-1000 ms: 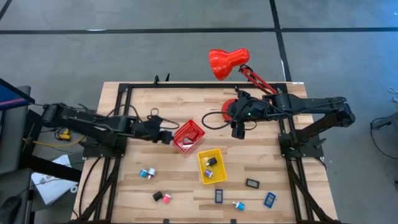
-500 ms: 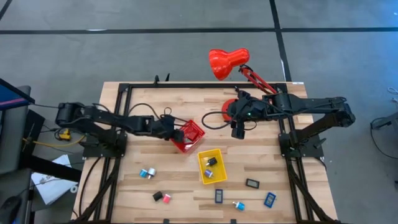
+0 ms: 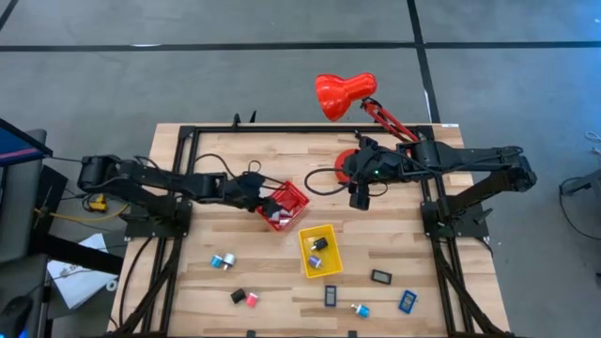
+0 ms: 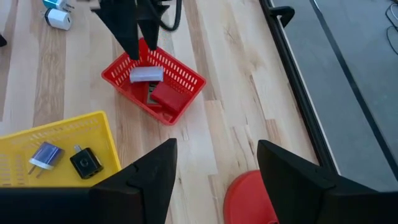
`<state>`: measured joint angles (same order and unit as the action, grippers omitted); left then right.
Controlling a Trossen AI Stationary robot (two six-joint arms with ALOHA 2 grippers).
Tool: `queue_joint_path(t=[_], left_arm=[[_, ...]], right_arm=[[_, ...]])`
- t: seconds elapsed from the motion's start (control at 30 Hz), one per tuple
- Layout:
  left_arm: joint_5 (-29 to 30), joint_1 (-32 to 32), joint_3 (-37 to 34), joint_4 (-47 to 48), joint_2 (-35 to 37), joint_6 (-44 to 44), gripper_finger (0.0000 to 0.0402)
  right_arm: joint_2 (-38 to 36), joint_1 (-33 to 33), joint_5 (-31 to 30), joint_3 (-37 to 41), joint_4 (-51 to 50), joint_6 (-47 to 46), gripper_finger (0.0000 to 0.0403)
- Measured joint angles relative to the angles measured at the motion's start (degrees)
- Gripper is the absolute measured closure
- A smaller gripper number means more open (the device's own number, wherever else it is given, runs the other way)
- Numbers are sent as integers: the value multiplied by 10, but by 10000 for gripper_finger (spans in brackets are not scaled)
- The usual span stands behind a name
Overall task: Pick & Place Office items
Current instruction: Put the left blue charger adapter into the yellow basket
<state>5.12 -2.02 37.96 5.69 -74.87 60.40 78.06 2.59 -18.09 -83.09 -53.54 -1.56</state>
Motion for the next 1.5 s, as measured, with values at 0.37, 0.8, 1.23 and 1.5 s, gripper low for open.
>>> queue_joint_path(t=[0.37, 0.8, 1.23, 1.5], left_arm=[[-16, 59, 0, 147, 177, 46, 96], [-5, 302, 0, 389, 187, 272, 131], [-19, 398, 0, 417, 43, 380, 163], [-62, 400, 0, 402, 10, 389, 167]], right_arm=[[0, 0, 0, 0, 0, 0, 187], [0, 0, 0, 0, 1, -12, 187], [0, 0, 0, 0, 1, -15, 187], [0, 0, 0, 0, 1, -15, 187]])
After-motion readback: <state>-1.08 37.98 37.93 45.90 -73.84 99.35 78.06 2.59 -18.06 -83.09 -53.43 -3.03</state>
